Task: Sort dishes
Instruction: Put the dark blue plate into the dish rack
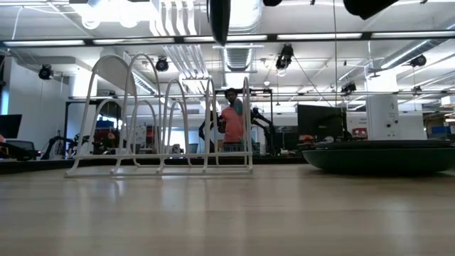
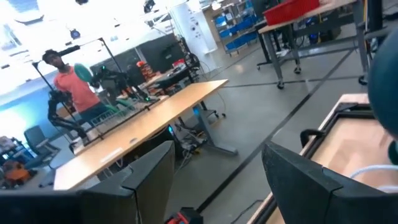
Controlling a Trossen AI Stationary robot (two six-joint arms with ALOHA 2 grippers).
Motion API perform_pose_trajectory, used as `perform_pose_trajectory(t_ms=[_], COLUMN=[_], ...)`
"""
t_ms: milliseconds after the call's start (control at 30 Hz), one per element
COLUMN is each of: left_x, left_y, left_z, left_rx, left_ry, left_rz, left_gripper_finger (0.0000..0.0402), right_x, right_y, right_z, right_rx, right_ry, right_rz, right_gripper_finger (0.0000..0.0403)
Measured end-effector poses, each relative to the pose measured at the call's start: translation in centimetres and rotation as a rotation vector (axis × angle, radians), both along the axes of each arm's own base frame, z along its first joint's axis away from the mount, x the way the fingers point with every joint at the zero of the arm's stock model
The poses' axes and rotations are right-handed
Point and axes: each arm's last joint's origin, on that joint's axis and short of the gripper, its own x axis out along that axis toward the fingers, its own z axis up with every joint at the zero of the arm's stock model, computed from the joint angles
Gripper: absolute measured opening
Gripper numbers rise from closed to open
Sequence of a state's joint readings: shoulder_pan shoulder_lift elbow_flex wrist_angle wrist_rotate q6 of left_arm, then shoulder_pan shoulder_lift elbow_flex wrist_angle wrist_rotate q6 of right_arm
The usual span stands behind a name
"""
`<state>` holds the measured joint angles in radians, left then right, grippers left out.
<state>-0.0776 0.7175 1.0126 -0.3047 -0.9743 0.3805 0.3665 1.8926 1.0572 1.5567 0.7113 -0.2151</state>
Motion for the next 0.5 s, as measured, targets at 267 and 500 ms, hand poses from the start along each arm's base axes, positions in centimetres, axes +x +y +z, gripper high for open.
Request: perform_pose_trajectory(t_ms=[267,500], left_x=[-0.5,-0.3], left_y=[-0.1,-0.1], left_z=[-0.3,-0.4], left_rx=[-0.018,-0.020], left_ry=[-0.020,-0.011], left_rz=[-0.060,-0.060], left_gripper_finger=[0.0232,0.0232], right_x=[0.0,0.1], right_y=[-1.1,-2.3], right_z=[-1.1,-2.2], right_rx=[0.031,0.061], right_ry=[0.038,0.054], right_rz=[-0.055,-0.061], right_gripper_finger=[0.0000,0.0000])
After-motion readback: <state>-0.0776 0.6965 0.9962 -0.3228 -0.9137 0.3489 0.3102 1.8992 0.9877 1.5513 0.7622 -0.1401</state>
